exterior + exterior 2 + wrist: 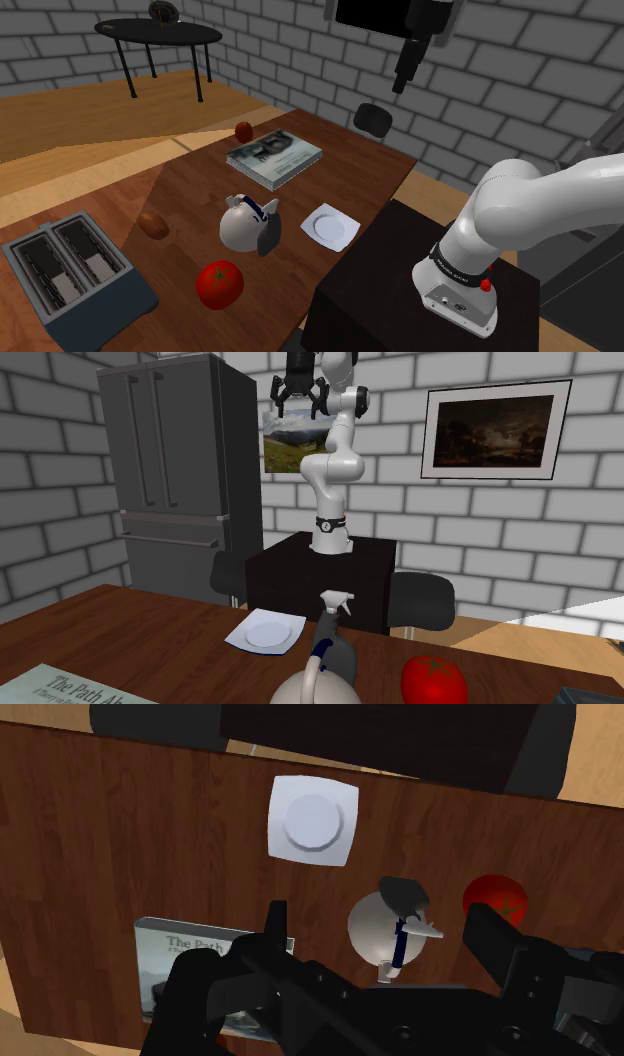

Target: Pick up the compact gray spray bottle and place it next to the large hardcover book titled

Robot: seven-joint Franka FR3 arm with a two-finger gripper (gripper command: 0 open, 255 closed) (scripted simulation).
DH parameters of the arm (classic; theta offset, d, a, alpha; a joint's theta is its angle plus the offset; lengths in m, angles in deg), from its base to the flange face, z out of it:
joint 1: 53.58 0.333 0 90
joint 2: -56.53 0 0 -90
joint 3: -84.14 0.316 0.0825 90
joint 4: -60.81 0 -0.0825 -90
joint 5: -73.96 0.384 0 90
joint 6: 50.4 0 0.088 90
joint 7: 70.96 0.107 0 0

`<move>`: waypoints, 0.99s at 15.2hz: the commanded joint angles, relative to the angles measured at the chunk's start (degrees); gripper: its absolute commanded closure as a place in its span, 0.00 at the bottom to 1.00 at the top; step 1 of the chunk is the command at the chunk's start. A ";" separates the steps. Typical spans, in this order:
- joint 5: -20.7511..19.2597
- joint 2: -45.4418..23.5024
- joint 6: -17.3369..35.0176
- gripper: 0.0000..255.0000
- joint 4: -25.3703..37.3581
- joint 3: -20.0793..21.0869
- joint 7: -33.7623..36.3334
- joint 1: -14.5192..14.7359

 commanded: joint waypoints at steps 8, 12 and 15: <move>-2.76 -11.97 9.85 0.00 -1.21 1.26 -6.71 3.53; -4.55 -19.32 15.05 0.00 -0.93 2.34 -10.04 5.18; -6.10 -24.98 18.68 0.00 -0.32 3.31 -12.25 6.28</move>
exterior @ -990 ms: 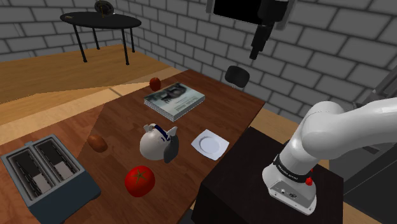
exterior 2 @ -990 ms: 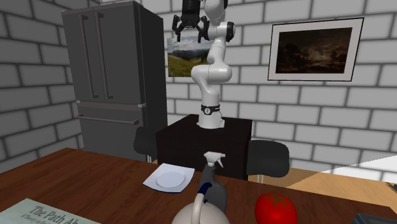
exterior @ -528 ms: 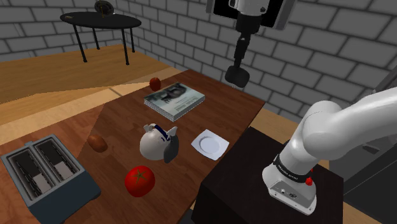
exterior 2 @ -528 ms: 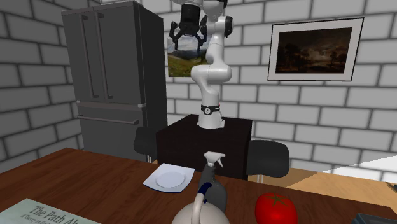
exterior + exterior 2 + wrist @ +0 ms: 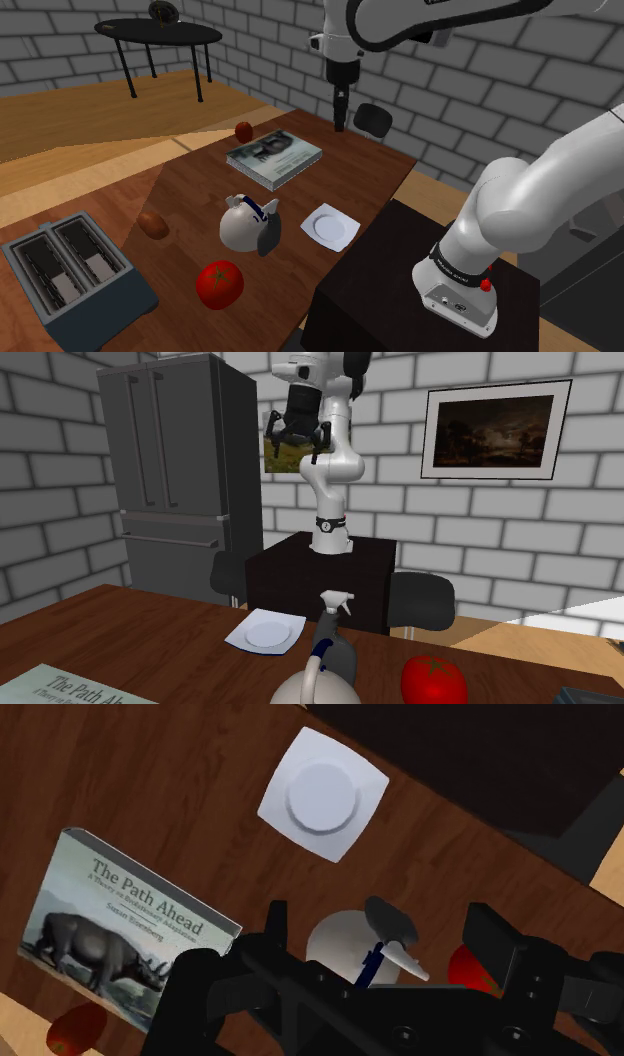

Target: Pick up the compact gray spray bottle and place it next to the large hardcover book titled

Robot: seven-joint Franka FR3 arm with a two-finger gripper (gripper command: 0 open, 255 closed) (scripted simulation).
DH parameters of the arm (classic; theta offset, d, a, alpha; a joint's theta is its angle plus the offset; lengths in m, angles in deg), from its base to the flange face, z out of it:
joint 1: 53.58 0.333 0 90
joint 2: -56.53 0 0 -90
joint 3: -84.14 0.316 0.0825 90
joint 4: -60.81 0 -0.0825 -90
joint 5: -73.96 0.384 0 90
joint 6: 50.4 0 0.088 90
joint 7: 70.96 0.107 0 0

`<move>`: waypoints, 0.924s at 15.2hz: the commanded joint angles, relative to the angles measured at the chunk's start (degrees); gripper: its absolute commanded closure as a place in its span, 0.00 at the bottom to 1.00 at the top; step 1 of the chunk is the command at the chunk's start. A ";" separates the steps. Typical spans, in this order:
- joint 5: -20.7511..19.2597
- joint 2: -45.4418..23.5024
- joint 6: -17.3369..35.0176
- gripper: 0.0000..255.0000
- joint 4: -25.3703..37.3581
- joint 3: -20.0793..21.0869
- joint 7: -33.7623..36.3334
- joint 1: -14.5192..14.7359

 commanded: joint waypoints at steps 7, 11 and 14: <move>-5.25 -15.36 8.61 0.00 2.85 2.88 -4.96 2.53; -8.76 -23.12 12.07 0.00 4.95 4.37 -6.53 3.77; -11.79 -28.94 14.27 0.00 6.77 5.34 -7.40 4.83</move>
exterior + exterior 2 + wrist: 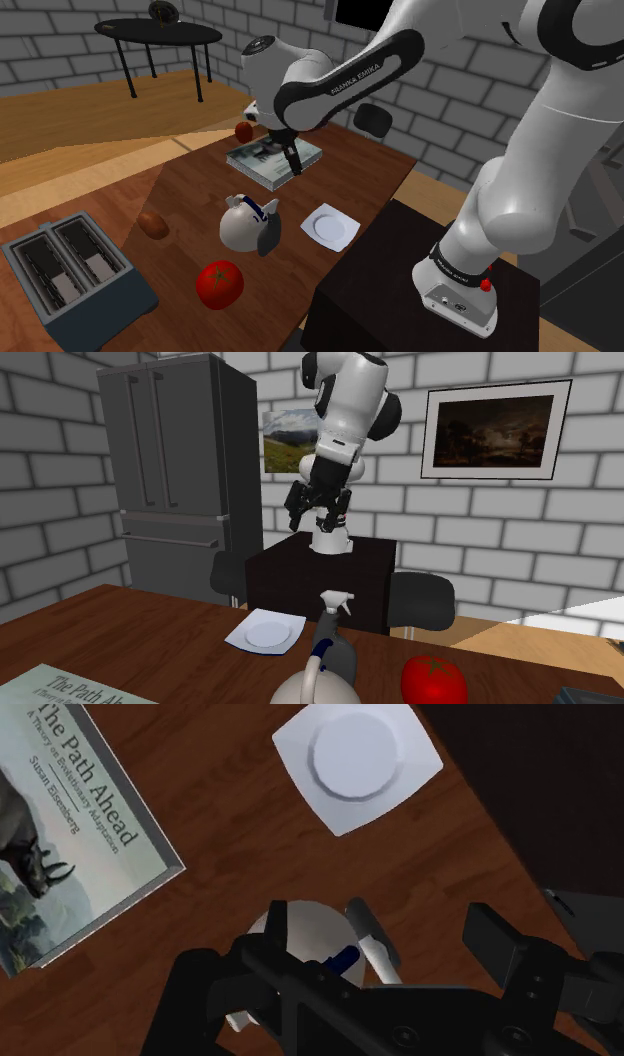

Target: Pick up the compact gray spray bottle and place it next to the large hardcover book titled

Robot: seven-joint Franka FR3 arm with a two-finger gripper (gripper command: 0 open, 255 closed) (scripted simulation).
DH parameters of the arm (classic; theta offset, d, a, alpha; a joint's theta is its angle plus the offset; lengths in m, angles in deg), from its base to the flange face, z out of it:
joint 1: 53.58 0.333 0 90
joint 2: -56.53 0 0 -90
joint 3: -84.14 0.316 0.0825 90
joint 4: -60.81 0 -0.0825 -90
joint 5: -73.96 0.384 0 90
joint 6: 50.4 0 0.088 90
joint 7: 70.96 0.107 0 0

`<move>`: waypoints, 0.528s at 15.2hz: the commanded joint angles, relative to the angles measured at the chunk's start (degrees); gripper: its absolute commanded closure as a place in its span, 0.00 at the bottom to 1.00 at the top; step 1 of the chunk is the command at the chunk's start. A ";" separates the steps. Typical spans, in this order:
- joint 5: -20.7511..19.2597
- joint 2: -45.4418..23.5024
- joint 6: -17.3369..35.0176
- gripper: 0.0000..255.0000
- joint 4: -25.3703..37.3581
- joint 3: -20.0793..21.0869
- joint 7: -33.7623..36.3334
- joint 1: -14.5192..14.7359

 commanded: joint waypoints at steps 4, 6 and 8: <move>-5.45 -9.06 3.34 0.00 2.55 1.29 -1.25 2.03; -7.79 -12.90 4.37 0.00 4.01 1.59 -1.64 3.01; -10.17 -16.71 5.29 0.00 5.53 1.77 -2.02 4.08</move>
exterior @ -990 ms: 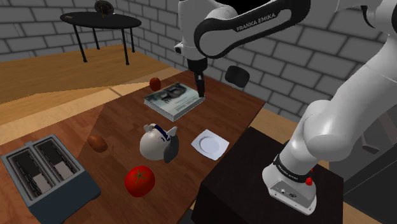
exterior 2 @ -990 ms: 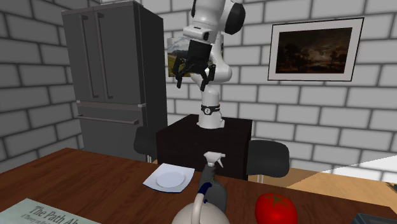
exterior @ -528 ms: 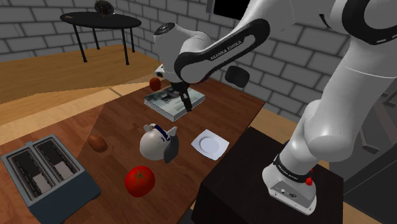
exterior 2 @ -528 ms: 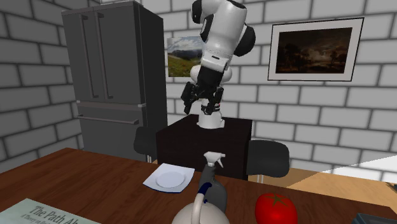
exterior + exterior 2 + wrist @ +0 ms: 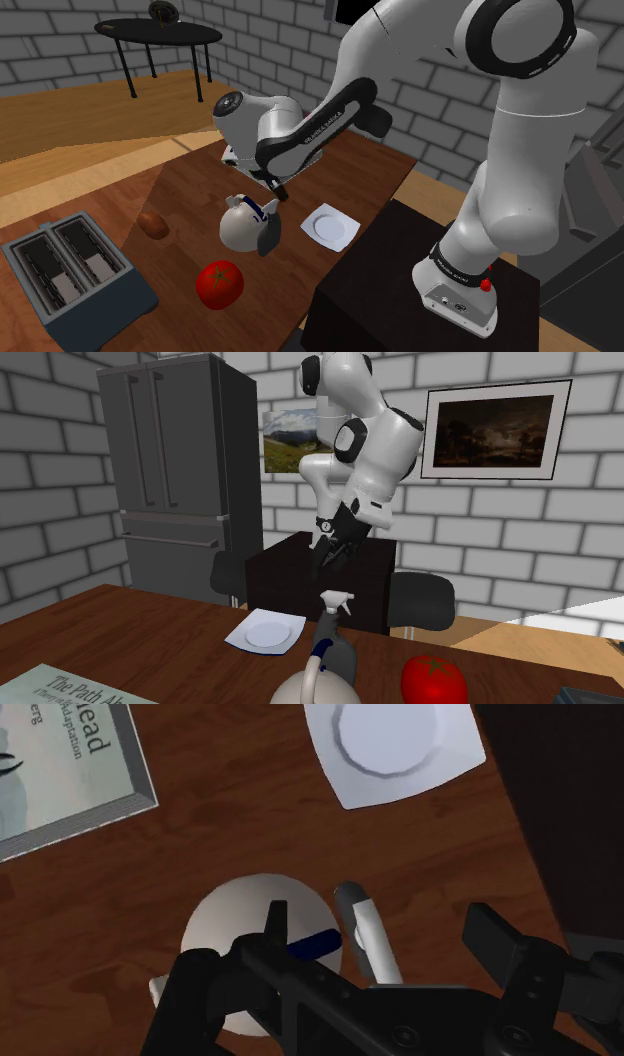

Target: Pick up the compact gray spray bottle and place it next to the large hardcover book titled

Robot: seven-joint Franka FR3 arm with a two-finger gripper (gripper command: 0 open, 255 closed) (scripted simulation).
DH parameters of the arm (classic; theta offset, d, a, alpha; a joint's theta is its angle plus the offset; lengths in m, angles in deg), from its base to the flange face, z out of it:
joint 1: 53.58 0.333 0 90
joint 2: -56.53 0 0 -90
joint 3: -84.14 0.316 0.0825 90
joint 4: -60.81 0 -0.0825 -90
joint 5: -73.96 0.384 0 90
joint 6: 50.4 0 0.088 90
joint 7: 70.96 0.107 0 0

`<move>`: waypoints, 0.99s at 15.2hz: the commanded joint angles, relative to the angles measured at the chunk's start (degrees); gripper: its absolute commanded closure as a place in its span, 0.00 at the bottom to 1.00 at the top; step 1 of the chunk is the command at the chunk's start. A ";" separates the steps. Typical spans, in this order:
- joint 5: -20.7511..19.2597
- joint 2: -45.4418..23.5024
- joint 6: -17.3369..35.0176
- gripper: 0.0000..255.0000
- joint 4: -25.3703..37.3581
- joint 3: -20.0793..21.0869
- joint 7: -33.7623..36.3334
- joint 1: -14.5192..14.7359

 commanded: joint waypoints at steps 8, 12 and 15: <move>-10.65 -16.78 3.66 0.00 6.92 -0.18 -1.80 5.60; -13.34 -20.96 5.28 0.00 8.34 -0.92 -1.94 6.68; -14.35 -22.32 6.80 0.00 8.26 -1.65 -1.40 6.43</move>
